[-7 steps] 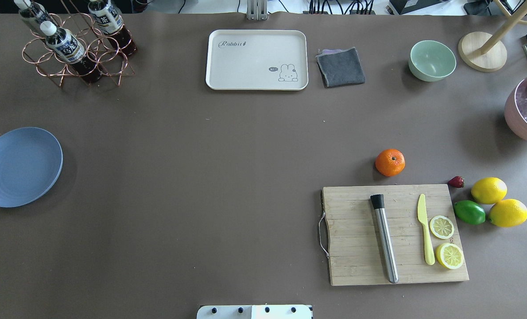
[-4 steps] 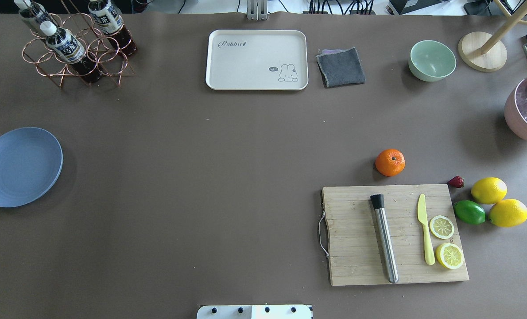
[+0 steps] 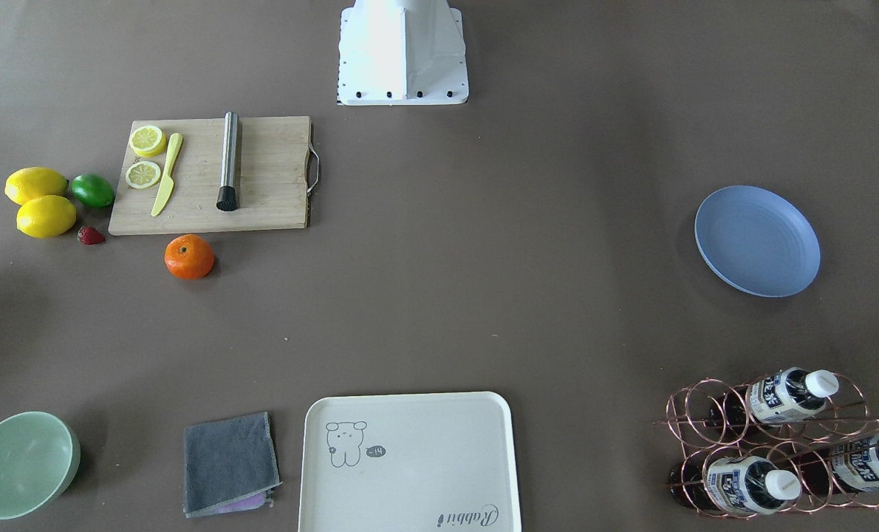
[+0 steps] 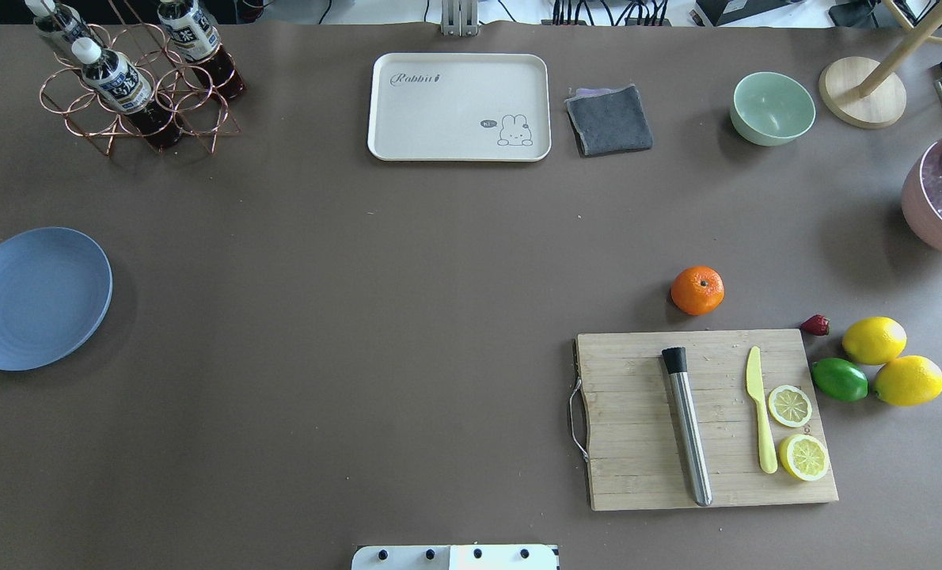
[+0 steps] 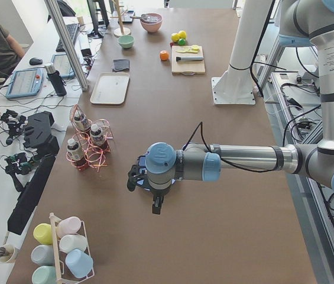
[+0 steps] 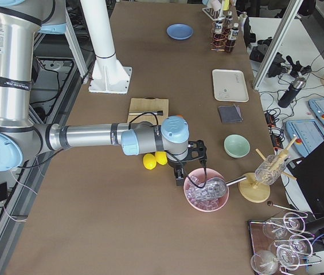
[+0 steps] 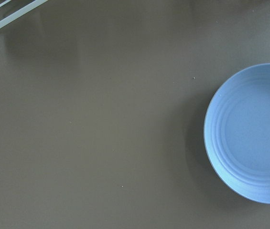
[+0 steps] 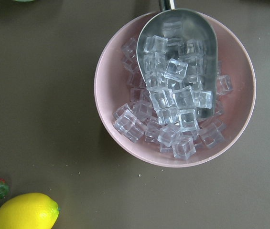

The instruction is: Pick orange to plate

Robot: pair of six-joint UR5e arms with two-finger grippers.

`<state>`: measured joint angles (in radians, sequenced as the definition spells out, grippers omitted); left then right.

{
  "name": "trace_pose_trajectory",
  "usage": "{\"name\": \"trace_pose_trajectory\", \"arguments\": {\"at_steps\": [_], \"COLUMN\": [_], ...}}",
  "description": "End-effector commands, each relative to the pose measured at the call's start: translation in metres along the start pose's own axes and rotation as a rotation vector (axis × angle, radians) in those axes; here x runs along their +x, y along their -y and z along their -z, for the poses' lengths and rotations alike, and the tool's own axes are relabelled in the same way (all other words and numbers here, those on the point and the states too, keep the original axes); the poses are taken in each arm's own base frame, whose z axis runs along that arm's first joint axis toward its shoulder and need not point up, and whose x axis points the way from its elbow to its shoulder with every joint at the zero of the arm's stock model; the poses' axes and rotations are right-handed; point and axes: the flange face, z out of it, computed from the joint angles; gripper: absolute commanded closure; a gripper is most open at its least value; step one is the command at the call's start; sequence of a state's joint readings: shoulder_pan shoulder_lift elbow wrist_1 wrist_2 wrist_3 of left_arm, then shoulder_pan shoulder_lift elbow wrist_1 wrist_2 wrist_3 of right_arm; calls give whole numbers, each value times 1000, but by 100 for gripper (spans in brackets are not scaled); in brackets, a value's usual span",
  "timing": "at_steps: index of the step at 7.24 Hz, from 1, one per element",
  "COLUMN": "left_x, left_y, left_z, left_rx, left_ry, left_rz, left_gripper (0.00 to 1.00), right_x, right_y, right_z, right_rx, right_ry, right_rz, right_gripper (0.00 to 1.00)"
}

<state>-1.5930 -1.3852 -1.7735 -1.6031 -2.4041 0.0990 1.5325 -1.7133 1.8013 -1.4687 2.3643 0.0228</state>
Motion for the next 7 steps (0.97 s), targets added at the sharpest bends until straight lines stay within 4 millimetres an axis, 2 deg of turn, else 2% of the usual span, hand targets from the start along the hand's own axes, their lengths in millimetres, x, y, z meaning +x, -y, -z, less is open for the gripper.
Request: {"name": "trace_pose_trajectory", "arguments": {"at_steps": [1, 3, 4, 5, 7], "left_x": [17, 37, 47, 49, 58], "left_y": [16, 27, 49, 60, 61], "left_z": [-4, -28, -49, -82, -110], "left_rx": [10, 6, 14, 10, 57], "left_ry": [-9, -18, -30, -44, -81], "left_rz": [24, 41, 80, 75, 123], "left_gripper": [3, 3, 3, 3, 3], "right_x": [1, 2, 4, 3, 2], "right_y": [-1, -6, -11, -12, -12], "right_z": [-1, -4, -10, -13, -13], "right_rx": [-2, 0, 1, -4, -5], "right_ry": [1, 8, 22, 53, 63], "right_rz": [2, 18, 18, 19, 19], "right_gripper": [0, 0, 0, 0, 0]}}
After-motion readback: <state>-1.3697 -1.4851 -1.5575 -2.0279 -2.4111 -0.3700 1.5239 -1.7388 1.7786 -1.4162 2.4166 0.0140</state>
